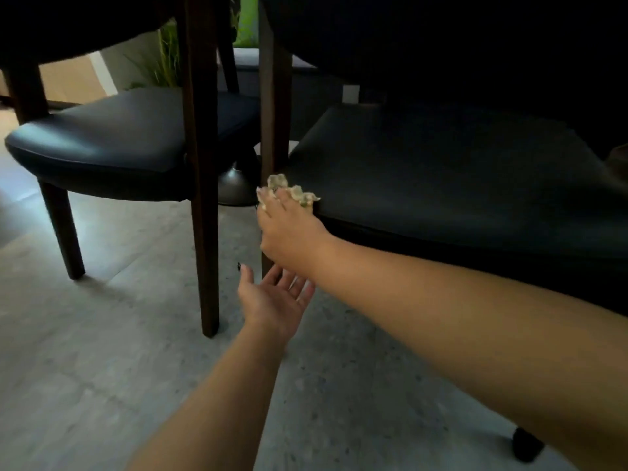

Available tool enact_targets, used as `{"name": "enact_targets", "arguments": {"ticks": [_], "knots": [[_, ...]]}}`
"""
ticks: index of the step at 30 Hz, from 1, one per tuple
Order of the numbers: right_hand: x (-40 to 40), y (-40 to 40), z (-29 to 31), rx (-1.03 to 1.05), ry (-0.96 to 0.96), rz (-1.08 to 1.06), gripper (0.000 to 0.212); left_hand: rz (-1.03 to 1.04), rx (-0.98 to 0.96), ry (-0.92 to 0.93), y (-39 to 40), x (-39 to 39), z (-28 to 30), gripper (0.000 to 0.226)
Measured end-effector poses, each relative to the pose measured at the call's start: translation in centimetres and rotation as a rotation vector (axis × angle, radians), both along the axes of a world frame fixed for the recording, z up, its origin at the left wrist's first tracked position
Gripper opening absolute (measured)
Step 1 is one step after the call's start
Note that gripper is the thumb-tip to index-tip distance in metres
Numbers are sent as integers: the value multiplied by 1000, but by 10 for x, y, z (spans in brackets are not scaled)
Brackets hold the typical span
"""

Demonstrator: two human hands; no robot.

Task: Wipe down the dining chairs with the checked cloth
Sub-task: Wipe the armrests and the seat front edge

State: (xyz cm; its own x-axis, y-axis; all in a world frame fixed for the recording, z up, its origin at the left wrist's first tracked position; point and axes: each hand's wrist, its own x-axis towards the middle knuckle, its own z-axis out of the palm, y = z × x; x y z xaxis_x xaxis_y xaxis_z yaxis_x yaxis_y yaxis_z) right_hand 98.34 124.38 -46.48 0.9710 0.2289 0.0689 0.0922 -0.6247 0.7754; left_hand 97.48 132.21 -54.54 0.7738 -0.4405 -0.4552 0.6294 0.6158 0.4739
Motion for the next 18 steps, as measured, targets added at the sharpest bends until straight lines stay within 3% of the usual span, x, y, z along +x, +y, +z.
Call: {"name": "enact_targets", "arguments": {"ticks": [2, 6, 9, 12, 16, 18], "knots": [[-34, -21, -21, 55, -109, 98, 33, -13, 16, -23, 0, 5, 1, 71], [-67, -66, -33, -39, -90, 432, 37, -48, 47, -71, -3, 6, 7, 59], [-49, -44, -19, 3, -78, 435, 18, -114, 2, -129, -17, -4, 11, 54], [-52, -46, -21, 17, -38, 312, 29, -210, -37, -158, -33, -18, 17, 54], [-97, -88, -21, 109, -118, 505, 13, -236, 21, -156, -42, -29, 23, 63], [-115, -108, -25, 151, -136, 567, 21, -207, 22, -160, -45, -35, 34, 64]]}}
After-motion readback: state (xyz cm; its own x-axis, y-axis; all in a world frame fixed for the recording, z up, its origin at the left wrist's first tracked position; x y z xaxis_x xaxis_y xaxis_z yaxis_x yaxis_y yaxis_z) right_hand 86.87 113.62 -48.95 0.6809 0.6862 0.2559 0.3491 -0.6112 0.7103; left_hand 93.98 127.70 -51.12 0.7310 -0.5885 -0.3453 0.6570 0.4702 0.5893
